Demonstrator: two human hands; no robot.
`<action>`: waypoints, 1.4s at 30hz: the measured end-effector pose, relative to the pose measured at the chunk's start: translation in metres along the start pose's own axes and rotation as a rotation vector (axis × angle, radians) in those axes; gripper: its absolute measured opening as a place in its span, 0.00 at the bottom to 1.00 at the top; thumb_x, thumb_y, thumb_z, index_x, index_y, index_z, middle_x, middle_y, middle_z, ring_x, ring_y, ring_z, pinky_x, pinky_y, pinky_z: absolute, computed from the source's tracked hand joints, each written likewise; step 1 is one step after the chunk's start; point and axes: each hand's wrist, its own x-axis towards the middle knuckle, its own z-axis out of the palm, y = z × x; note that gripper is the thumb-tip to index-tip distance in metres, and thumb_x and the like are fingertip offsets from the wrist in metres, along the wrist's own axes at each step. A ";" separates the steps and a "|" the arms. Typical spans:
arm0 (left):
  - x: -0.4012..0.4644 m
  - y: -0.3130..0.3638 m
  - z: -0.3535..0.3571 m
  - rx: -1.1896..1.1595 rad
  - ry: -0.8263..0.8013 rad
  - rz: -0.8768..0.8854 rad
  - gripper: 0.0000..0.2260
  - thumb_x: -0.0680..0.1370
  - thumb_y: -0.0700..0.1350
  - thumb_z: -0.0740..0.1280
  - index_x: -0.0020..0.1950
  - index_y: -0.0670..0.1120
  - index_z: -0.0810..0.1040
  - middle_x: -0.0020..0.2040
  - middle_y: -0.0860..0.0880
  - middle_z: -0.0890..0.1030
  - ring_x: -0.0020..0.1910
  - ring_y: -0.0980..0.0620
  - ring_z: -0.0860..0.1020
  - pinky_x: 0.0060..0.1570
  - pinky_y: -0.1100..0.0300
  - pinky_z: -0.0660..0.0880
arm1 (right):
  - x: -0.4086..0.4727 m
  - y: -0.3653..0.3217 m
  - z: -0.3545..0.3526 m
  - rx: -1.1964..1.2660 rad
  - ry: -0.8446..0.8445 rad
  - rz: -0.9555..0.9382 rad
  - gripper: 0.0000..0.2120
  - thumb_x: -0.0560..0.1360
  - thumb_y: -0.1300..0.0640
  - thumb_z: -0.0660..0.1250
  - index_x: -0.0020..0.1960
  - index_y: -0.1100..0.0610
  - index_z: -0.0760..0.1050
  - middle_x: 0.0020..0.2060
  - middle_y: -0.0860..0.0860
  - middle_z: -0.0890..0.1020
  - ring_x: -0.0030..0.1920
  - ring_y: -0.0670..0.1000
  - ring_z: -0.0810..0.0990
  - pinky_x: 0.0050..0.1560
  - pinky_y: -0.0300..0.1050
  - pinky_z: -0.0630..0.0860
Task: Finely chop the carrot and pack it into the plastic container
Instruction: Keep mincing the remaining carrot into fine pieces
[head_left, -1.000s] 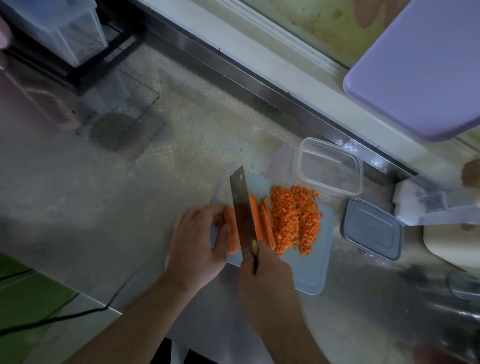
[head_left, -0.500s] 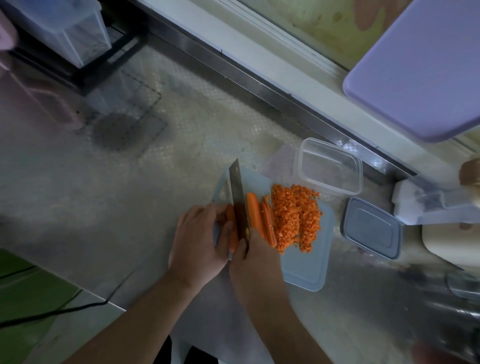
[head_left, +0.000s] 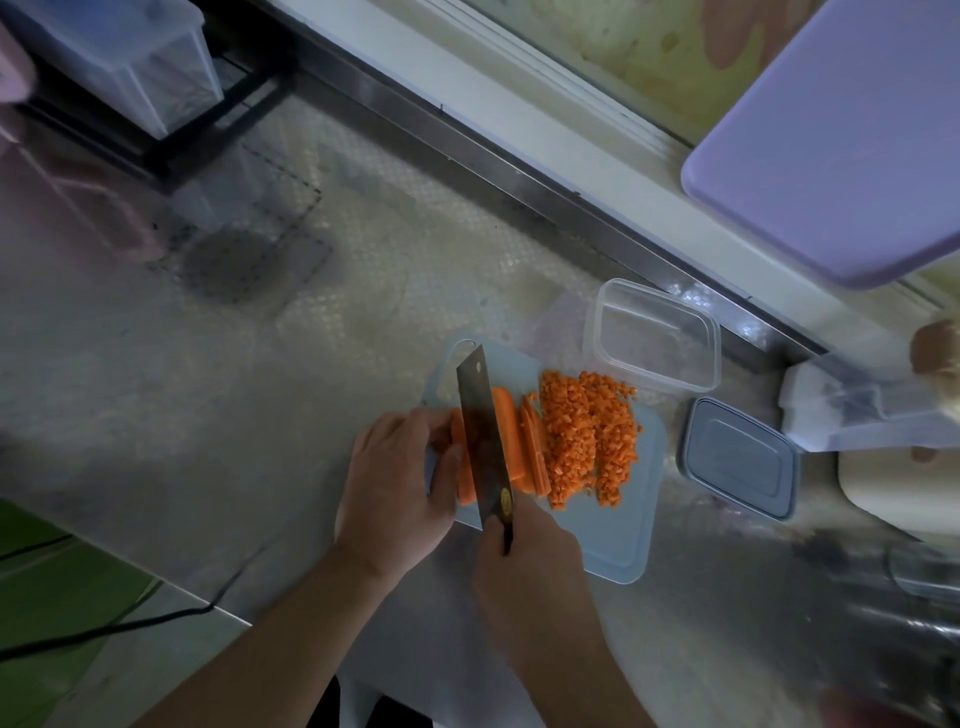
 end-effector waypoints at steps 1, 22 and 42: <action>0.000 -0.001 0.000 0.001 -0.001 0.002 0.07 0.79 0.48 0.67 0.57 0.55 0.75 0.46 0.60 0.78 0.49 0.55 0.73 0.55 0.53 0.72 | -0.001 -0.001 0.001 0.000 -0.003 0.002 0.10 0.82 0.57 0.58 0.42 0.51 0.70 0.33 0.49 0.77 0.34 0.48 0.77 0.31 0.40 0.68; 0.000 0.002 -0.002 0.020 -0.019 -0.016 0.07 0.83 0.49 0.63 0.58 0.53 0.78 0.50 0.59 0.81 0.51 0.56 0.74 0.57 0.59 0.66 | -0.004 0.000 -0.003 0.036 0.020 -0.028 0.12 0.83 0.56 0.59 0.40 0.49 0.68 0.32 0.48 0.75 0.36 0.39 0.75 0.32 0.37 0.68; -0.002 0.000 -0.001 0.017 -0.007 0.041 0.06 0.81 0.47 0.66 0.57 0.55 0.76 0.49 0.61 0.79 0.49 0.56 0.75 0.55 0.56 0.68 | -0.006 -0.003 0.030 -0.065 0.076 0.018 0.04 0.80 0.49 0.56 0.48 0.43 0.68 0.35 0.43 0.77 0.36 0.45 0.77 0.36 0.44 0.77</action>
